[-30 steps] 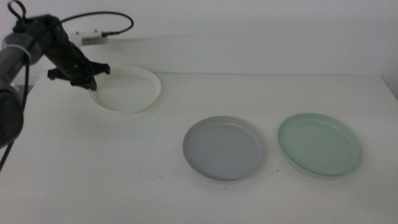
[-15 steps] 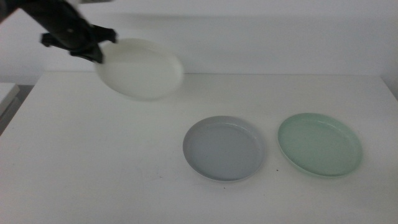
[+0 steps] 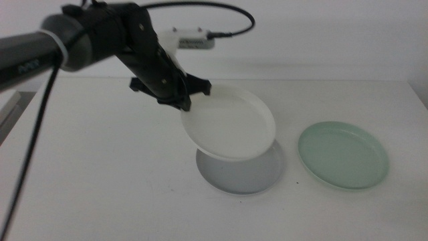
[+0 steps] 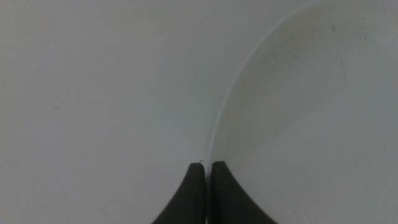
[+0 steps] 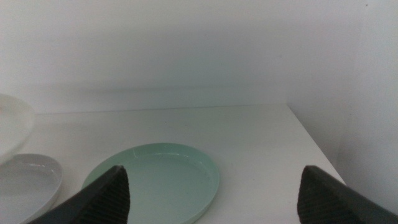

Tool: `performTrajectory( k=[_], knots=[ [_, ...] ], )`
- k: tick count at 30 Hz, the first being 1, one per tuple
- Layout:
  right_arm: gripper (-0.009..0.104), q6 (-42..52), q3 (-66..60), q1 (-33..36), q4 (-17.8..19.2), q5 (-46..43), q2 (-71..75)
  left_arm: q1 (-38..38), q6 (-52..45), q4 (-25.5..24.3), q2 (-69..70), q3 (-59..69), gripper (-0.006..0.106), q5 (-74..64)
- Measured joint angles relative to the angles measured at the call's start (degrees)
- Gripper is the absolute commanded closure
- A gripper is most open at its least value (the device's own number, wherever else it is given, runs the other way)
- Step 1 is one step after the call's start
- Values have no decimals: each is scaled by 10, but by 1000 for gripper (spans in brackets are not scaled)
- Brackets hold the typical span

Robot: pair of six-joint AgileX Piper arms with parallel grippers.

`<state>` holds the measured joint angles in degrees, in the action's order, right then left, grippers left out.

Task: Stack the three bowls on top of each other.

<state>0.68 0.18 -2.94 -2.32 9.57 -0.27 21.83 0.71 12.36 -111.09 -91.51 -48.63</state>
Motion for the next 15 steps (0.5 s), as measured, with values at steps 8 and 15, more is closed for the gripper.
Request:
performTrajectory(
  k=[8,15],
  knots=[
    [2,0,0,0,0,0,0,18,16,1,-17,28,102,29],
    [2,0,0,0,0,0,0,33,17,15,-48,29,102,44]
  ],
)
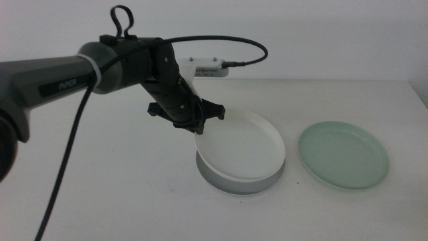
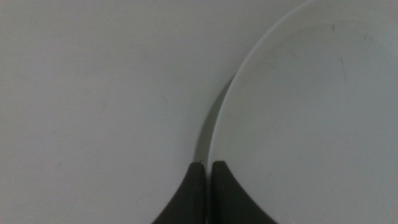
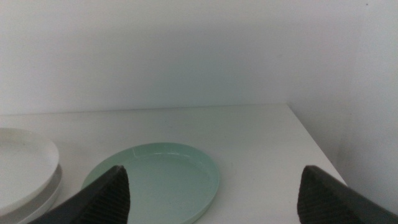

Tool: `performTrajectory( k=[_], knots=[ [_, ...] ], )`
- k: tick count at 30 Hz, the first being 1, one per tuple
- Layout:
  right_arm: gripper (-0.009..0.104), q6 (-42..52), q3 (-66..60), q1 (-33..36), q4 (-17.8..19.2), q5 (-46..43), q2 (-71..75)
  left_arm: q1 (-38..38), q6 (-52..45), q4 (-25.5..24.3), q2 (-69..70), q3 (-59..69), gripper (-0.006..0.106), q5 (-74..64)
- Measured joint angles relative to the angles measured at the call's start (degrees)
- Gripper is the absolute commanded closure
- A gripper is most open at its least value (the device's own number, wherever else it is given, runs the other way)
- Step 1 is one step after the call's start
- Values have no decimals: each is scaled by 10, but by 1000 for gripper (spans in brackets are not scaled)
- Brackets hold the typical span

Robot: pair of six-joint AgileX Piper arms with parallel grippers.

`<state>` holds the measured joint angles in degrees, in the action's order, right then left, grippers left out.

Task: Stack the three bowls on top of each other.

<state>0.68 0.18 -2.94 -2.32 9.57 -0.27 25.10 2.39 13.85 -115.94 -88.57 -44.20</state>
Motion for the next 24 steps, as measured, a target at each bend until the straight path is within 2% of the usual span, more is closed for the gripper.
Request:
performTrajectory(
  k=[6,9,12,15,19,20,24],
  knots=[
    [2,0,0,0,0,0,0,4,0,3,-10,0,100,11],
    [2,0,0,0,0,0,0,4,0,3,-9,0,89,9],
    [2,0,0,0,0,0,0,4,0,3,-9,0,73,8],
    [2,0,0,0,0,0,0,4,-3,2,-9,0,50,2],
    [2,0,0,0,0,0,0,4,-32,0,-1,0,11,-16],
    [2,0,0,0,0,0,0,4,-39,-3,6,0,6,-23],
    [2,0,0,0,0,0,0,-2,-68,-1,64,0,7,-49]
  ],
)
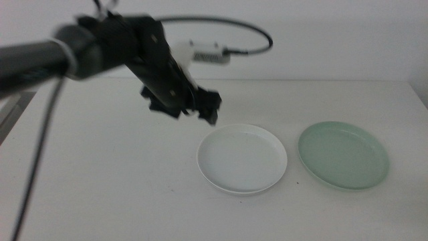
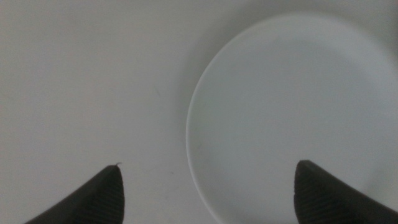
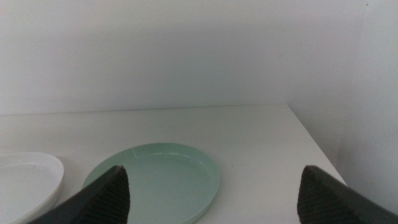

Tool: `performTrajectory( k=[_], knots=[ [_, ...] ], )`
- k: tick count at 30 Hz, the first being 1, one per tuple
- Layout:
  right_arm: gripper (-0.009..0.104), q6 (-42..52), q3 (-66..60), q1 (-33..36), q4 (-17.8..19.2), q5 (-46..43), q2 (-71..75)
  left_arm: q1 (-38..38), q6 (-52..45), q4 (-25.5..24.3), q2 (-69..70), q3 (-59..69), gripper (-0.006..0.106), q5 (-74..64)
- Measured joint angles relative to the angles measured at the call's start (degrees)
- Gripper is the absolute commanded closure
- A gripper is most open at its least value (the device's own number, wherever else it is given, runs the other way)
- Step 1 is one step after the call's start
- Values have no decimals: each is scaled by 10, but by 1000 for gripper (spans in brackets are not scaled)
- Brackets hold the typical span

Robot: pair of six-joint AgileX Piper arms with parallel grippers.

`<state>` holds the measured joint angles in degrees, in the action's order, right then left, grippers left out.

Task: Stack the three bowls on top of each other.

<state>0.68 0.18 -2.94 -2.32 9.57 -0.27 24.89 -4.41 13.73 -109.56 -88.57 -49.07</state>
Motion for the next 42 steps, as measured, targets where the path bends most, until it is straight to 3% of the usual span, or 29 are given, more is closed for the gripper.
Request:
performTrajectory(
  k=[15,25,42],
  knots=[
    [2,0,0,0,0,0,0,-18,-103,20,359,0,7,-154],
    [2,0,0,0,0,0,0,-19,-135,43,521,59,7,-201],
    [2,0,0,0,0,0,0,-19,-150,94,600,113,7,-154]
  ],
)
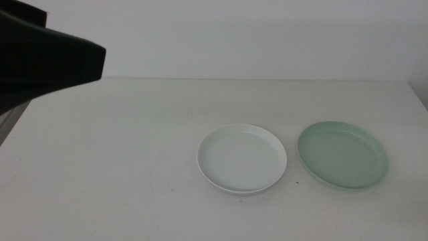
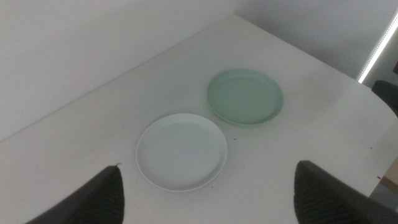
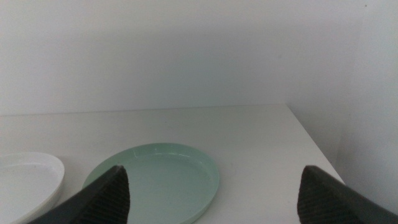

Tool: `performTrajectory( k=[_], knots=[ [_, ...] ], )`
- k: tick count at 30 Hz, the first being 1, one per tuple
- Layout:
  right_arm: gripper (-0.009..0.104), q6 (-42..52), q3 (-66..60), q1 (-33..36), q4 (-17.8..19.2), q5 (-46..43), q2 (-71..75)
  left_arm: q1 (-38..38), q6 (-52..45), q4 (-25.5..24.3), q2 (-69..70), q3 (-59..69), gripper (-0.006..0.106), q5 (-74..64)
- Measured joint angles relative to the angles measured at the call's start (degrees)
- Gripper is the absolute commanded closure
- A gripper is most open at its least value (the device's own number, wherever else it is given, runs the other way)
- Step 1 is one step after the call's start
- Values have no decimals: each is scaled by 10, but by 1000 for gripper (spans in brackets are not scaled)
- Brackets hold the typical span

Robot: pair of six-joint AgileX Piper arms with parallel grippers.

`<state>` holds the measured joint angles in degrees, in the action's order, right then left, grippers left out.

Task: Stack the three bowls on top of each other.

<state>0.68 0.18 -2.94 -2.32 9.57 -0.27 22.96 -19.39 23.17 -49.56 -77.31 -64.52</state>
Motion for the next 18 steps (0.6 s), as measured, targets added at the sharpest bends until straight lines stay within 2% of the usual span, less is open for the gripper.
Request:
performTrajectory(
  k=[5,11,16,18],
  knots=[
    [2,0,0,0,0,0,0,0,-1,1,0,1,7,5],
    [2,4,2,0,23,-37,0,0,-1,1,0,1,7,5],
    [2,-37,105,0,23,19,-73,0,-1,1,0,1,7,6],
    [2,-61,179,0,23,83,-146,0,-1,1,0,1,7,6]
  ],
)
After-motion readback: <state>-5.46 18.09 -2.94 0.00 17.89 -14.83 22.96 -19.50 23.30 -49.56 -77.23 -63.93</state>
